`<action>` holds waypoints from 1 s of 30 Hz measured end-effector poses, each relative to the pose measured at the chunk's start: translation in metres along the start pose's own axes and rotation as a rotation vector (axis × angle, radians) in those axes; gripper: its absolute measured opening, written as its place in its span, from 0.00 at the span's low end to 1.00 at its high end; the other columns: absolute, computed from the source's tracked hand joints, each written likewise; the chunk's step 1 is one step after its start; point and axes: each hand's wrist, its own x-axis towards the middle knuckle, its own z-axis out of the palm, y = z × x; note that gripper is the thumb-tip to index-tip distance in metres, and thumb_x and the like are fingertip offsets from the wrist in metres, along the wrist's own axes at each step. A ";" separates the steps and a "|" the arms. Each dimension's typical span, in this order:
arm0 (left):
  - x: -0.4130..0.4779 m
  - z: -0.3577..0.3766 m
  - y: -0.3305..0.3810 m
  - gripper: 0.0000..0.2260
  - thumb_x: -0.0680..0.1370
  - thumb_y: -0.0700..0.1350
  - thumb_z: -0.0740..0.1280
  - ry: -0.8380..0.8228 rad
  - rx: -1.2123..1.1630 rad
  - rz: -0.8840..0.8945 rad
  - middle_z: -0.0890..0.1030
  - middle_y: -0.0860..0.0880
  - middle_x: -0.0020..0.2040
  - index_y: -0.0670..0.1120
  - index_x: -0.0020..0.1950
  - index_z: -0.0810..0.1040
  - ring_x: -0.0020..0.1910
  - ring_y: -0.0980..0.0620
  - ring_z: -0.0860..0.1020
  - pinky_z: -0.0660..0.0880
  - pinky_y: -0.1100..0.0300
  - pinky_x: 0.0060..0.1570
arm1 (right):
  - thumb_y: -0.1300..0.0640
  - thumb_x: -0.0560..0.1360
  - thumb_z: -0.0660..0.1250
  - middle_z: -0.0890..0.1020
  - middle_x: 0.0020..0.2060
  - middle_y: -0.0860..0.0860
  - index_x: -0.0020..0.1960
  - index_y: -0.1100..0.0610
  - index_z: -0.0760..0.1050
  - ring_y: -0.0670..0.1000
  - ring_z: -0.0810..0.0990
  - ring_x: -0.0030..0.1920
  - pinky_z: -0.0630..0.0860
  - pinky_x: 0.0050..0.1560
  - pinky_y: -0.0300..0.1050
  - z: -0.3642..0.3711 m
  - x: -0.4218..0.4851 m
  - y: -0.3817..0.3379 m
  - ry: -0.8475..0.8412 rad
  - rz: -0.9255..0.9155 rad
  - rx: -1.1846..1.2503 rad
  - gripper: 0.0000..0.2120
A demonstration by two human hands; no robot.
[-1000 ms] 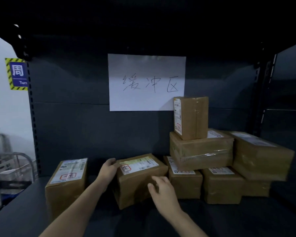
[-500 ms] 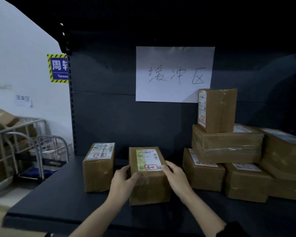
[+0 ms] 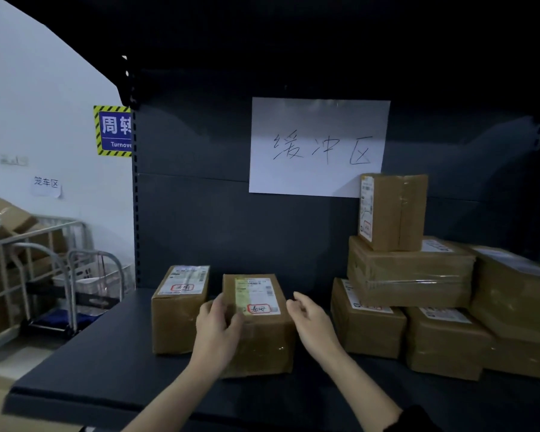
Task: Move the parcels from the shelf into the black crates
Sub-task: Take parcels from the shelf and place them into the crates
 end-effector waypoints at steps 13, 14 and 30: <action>0.038 0.076 0.085 0.23 0.81 0.46 0.57 -0.189 0.107 0.295 0.62 0.46 0.74 0.43 0.75 0.58 0.72 0.48 0.62 0.61 0.56 0.71 | 0.54 0.79 0.60 0.75 0.64 0.54 0.69 0.59 0.67 0.50 0.73 0.64 0.66 0.62 0.38 -0.124 -0.003 -0.016 0.390 -0.130 -0.074 0.20; 0.041 0.083 0.093 0.23 0.81 0.46 0.57 -0.214 0.096 0.298 0.61 0.46 0.74 0.43 0.75 0.58 0.73 0.48 0.61 0.59 0.57 0.70 | 0.53 0.79 0.59 0.75 0.64 0.54 0.70 0.58 0.67 0.50 0.73 0.64 0.66 0.63 0.40 -0.134 -0.001 -0.016 0.419 -0.128 -0.092 0.20; 0.111 0.173 0.165 0.20 0.82 0.44 0.53 -0.390 -0.077 0.242 0.64 0.45 0.74 0.43 0.74 0.59 0.73 0.48 0.63 0.59 0.57 0.70 | 0.50 0.80 0.57 0.69 0.69 0.57 0.74 0.58 0.57 0.55 0.67 0.69 0.66 0.68 0.51 -0.217 0.063 -0.007 0.545 0.028 -0.321 0.26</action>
